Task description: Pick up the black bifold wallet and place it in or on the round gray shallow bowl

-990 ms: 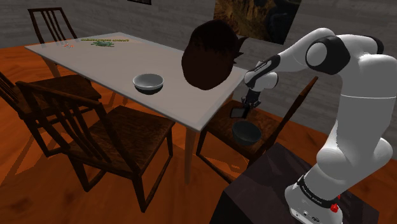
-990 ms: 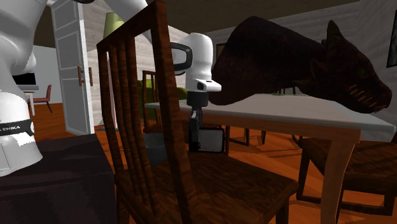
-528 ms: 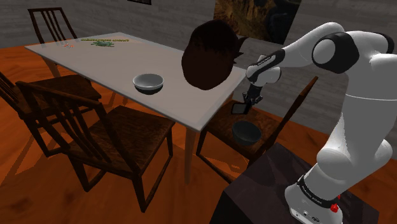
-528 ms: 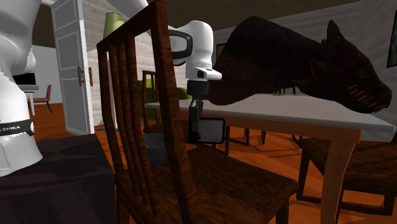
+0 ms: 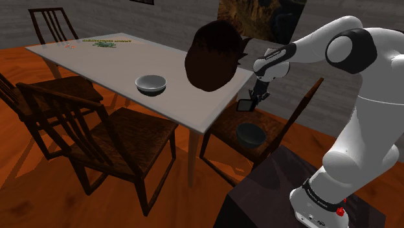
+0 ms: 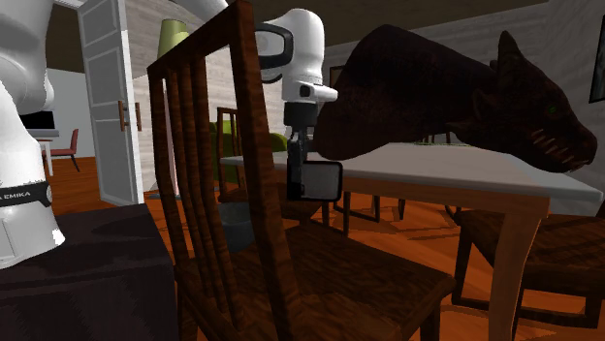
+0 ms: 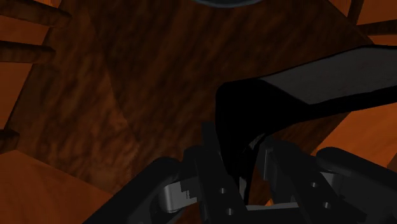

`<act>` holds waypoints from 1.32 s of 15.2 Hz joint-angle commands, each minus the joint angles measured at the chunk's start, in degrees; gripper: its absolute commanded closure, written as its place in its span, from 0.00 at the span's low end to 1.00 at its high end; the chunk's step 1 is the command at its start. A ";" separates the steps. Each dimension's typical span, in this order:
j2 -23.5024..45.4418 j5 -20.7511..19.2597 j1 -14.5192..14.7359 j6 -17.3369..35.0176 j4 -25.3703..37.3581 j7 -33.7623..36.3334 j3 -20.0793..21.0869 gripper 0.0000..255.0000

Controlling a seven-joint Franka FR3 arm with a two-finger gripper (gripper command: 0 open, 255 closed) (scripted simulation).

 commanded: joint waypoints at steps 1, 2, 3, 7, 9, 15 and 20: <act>-0.88 -0.31 0.01 -1.46 0.60 0.15 -0.15 1.00; -1.32 -0.45 0.04 -2.11 0.83 0.26 -0.20 1.00; -1.76 -0.59 0.08 -2.76 1.06 0.37 -0.25 1.00; -6.62 -1.65 1.02 -2.23 -4.17 1.70 -0.28 1.00; -10.83 -2.57 1.80 -1.01 -9.46 3.03 -0.14 1.00; -23.59 -5.32 3.44 1.09 -23.93 7.68 1.15 1.00; -32.87 -6.58 4.09 1.85 -33.81 11.26 3.00 1.00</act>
